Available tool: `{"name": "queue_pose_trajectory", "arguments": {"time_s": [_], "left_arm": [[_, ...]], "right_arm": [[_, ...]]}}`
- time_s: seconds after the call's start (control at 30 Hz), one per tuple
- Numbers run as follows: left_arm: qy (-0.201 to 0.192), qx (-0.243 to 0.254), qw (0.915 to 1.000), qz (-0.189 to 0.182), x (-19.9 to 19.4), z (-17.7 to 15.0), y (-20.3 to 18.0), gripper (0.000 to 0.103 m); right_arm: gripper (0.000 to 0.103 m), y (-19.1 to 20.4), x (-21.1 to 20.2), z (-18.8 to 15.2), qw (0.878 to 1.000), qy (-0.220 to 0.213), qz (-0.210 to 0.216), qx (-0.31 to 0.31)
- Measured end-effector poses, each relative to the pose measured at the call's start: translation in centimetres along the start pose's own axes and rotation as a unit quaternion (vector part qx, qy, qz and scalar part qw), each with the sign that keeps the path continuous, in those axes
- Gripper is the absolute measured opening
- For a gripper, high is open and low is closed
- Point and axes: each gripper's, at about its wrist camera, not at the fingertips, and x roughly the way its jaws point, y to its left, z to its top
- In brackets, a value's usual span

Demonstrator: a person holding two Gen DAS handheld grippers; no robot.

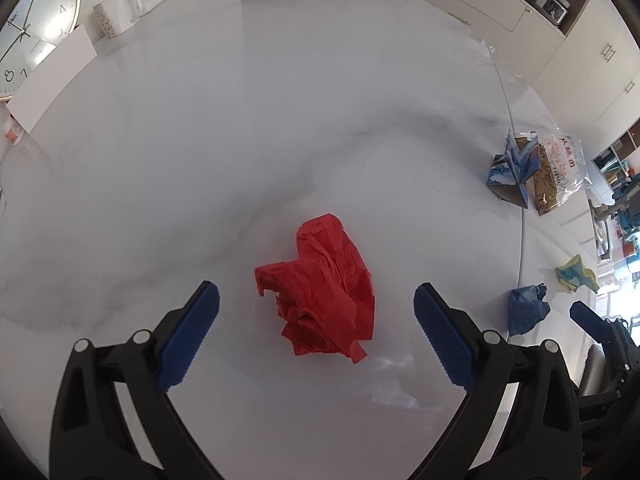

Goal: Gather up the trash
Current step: 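Close the left tool on the red bag while the right tool grasps the blue paper, then open the left tool over the bin to drop the red bag while the right tool carries the blue paper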

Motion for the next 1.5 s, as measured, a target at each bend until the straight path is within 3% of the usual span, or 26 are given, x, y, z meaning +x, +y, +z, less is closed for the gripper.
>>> {"name": "queue_pose_trajectory", "arguments": {"time_s": [0.17,0.3,0.5,0.67,0.73,0.93,1.27,1.5], "left_arm": [[0.008,0.003,0.9998,0.019,1.0,0.5,-0.4,0.085],[0.026,-0.011,0.9995,0.011,2.1,0.6,-0.1,0.061],[0.02,-0.013,0.9997,-0.007,1.6,0.5,0.2,0.043],[0.017,-0.023,0.9994,-0.021,0.6,0.2,0.8,0.038],[0.015,-0.025,0.9993,-0.023,0.2,0.0,1.0,0.038],[0.006,-0.025,0.9993,-0.025,-1.2,-0.6,1.3,0.038],[-0.004,-0.01,0.999,-0.043,-4.3,-1.0,-0.1,0.038],[-0.011,0.038,0.9971,-0.064,-7.3,-2.5,-3.8,0.038]], "right_arm": [[0.101,0.1,1.3,0.4,1.0,0.001,-0.006,-0.005],[0.101,0.2,2.4,0.7,1.0,0.007,-0.007,-0.009],[0.101,0.4,3.0,1.0,0.999,0.008,-0.021,-0.025],[0.08,0.6,3.1,1.1,0.999,0.009,-0.026,-0.037],[0.067,0.6,3.1,1.0,0.999,0.011,-0.026,-0.044],[0.05,0.0,2.9,1.0,0.999,0.012,-0.015,-0.044],[0.048,-2.7,0.5,0.7,1.0,-0.002,0.016,-0.01],[0.048,-4.8,-4.6,-0.9,0.999,-0.026,0.02,0.004]]}}
